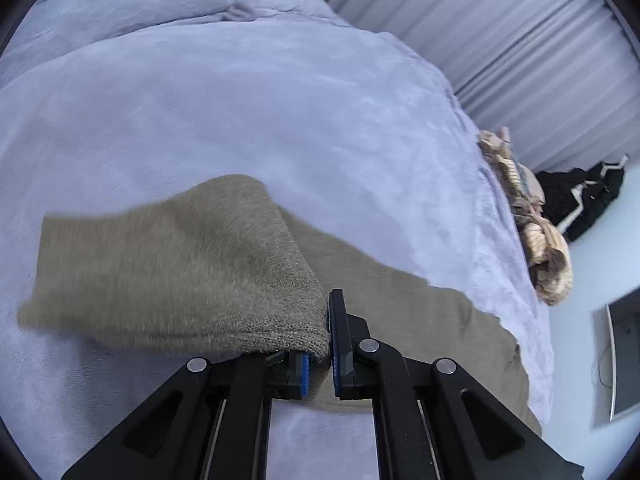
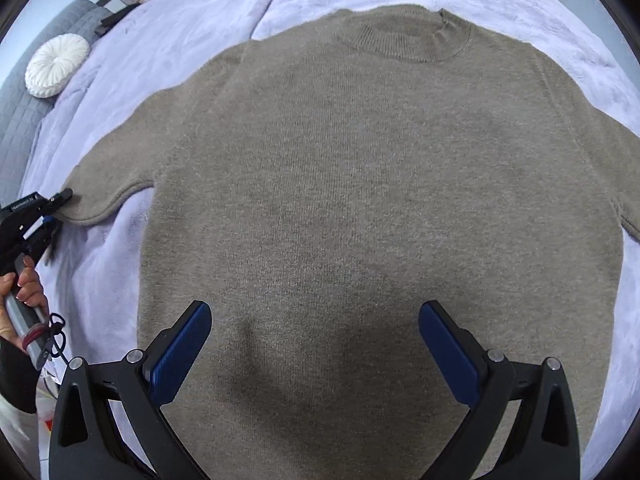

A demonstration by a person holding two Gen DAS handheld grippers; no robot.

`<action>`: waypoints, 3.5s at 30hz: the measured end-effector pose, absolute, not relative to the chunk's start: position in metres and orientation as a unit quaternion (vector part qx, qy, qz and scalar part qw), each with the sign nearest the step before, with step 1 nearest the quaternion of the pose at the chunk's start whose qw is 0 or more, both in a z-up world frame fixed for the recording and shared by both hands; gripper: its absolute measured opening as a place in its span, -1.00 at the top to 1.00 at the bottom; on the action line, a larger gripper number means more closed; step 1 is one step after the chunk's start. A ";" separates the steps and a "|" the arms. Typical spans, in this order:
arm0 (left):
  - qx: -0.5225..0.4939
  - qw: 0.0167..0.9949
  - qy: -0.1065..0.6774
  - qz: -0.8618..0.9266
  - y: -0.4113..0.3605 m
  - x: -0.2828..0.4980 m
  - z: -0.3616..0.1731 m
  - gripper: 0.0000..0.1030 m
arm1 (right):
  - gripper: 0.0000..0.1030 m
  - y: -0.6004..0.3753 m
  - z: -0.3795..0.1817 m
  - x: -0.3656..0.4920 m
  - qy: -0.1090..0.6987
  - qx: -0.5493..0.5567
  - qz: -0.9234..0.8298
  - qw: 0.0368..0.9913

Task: Fold small clothes

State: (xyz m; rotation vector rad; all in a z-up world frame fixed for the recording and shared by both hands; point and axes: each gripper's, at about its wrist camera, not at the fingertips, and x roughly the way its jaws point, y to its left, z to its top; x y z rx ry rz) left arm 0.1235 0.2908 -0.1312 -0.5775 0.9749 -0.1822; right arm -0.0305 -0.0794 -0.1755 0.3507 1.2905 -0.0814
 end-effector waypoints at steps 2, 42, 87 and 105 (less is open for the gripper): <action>-0.245 0.849 0.447 -0.136 0.259 0.127 -0.107 0.83 | -1.00 -0.087 -0.172 -0.034 0.583 0.168 -0.037 0.794; 0.029 0.831 0.545 -0.108 0.111 0.075 -0.173 -0.65 | -0.98 -0.077 -0.162 0.053 0.495 -0.176 0.016 0.851; 0.037 0.784 0.590 -0.189 0.064 0.163 -0.163 -0.52 | -0.37 -0.353 -0.223 -0.092 0.240 0.711 -0.074 0.657; -0.027 0.742 0.610 -0.276 0.098 0.208 -0.163 0.78 | 0.87 -0.072 -0.251 0.037 0.405 0.669 0.125 0.611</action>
